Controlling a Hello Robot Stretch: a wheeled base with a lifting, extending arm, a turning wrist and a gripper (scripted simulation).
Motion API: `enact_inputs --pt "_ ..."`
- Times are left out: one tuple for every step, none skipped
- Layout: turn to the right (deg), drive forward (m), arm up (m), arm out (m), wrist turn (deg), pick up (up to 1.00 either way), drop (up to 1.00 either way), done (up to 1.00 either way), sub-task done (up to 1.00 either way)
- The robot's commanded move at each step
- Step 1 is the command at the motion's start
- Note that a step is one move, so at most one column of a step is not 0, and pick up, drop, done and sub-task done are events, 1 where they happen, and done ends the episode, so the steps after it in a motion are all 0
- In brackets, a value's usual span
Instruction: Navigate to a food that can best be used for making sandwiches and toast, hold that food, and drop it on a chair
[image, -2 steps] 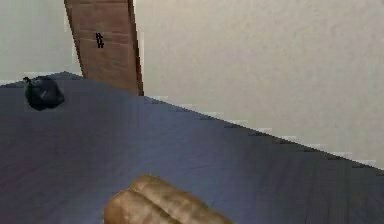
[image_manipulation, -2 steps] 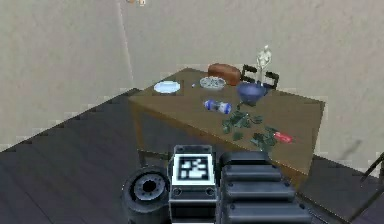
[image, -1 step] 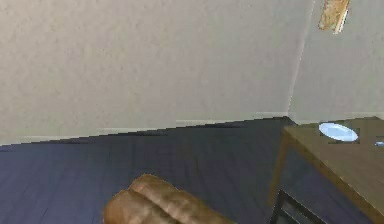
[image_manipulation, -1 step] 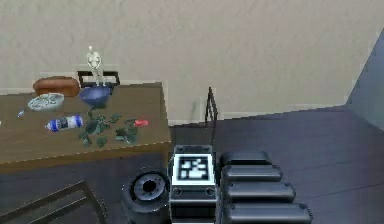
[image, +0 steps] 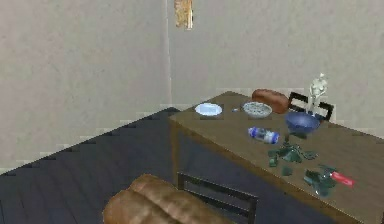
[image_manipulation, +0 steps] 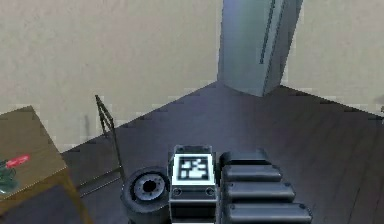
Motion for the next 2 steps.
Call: enact_inputs --pt "0.0 0.25 0.00 0.00 0.0 0.00 0.00 0.00 0.00" --pt "-18.0 0.00 0.00 0.00 0.0 0.00 0.00 0.00 0.00"
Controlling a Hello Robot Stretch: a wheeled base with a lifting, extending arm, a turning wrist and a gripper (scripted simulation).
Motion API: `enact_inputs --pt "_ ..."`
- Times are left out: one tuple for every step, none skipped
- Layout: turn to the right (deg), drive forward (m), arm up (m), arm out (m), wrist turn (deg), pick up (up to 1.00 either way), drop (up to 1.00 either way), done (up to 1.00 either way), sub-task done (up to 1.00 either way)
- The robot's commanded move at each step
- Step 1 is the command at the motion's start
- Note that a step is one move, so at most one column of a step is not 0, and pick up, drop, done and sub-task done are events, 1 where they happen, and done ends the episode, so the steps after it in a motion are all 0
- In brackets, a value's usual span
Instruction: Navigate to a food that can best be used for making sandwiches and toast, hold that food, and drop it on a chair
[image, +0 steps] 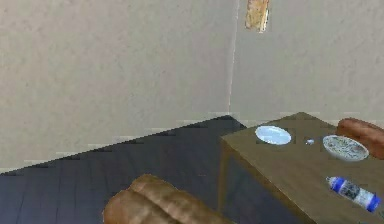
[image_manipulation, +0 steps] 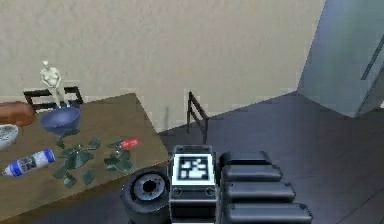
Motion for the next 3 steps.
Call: enact_inputs --pt "9.0 0.00 0.00 0.00 0.0 0.00 0.00 0.00 0.00" --pt "3.0 0.00 0.00 0.00 0.0 0.00 0.00 0.00 0.00" --pt "-3.0 0.00 0.00 0.00 0.0 0.00 0.00 0.00 0.00"
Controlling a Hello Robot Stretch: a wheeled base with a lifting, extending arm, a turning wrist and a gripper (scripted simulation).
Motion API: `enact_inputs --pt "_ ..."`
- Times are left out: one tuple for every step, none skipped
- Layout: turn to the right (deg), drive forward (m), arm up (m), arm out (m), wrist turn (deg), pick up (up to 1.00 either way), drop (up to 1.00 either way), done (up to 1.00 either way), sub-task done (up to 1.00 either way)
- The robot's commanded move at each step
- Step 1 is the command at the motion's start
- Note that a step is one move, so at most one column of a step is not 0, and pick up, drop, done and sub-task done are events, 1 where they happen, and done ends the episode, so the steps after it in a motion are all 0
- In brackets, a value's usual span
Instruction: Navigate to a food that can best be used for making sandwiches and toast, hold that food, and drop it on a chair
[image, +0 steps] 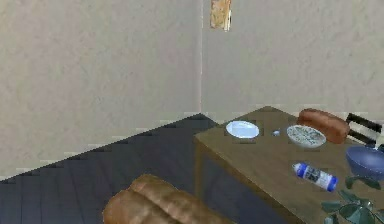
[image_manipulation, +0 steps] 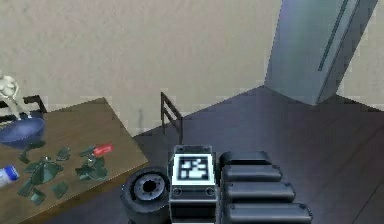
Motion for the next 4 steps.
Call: enact_inputs --pt "45.0 0.00 0.00 0.00 0.0 0.00 0.00 0.00 0.00" --pt "21.0 0.00 0.00 0.00 0.0 0.00 0.00 0.00 0.00" --pt "0.0 0.20 0.00 0.00 0.0 0.00 0.00 0.00 0.00" --pt "-45.0 0.00 0.00 0.00 0.0 0.00 0.00 0.00 0.00"
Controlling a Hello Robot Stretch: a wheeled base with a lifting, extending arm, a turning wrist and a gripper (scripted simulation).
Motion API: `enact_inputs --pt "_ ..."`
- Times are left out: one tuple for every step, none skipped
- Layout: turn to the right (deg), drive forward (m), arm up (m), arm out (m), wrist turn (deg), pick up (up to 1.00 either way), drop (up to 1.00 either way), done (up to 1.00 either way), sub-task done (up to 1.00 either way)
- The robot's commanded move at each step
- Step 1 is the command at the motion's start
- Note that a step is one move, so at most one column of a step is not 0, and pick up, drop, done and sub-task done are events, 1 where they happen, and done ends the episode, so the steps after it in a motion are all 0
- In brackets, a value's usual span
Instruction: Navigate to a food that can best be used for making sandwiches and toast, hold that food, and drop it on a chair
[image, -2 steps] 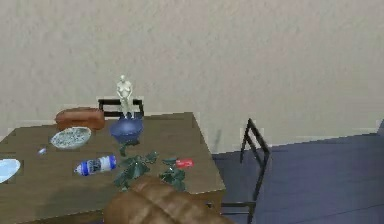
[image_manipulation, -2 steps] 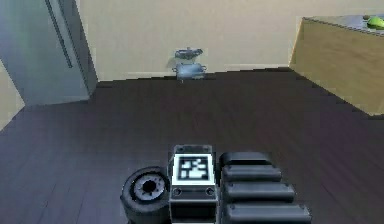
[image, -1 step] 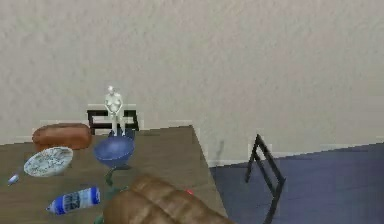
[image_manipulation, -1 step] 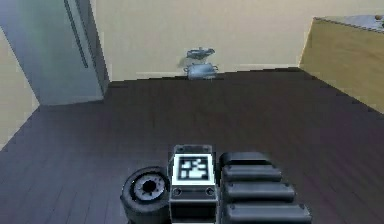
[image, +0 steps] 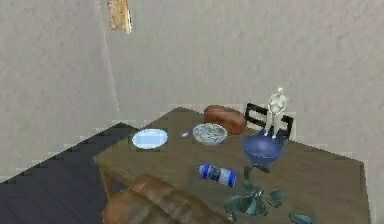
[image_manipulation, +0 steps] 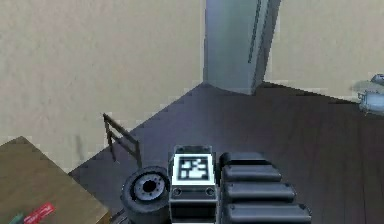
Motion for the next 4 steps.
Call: enact_inputs --pt "-45.0 0.00 0.00 0.00 0.0 0.00 0.00 0.00 0.00" --pt "-45.0 0.00 0.00 0.00 0.0 0.00 0.00 0.00 0.00" --pt "-3.0 0.00 0.00 0.00 0.0 0.00 0.00 0.00 0.00" --pt "0.0 0.00 0.00 0.16 0.0 0.00 0.00 0.00 0.00"
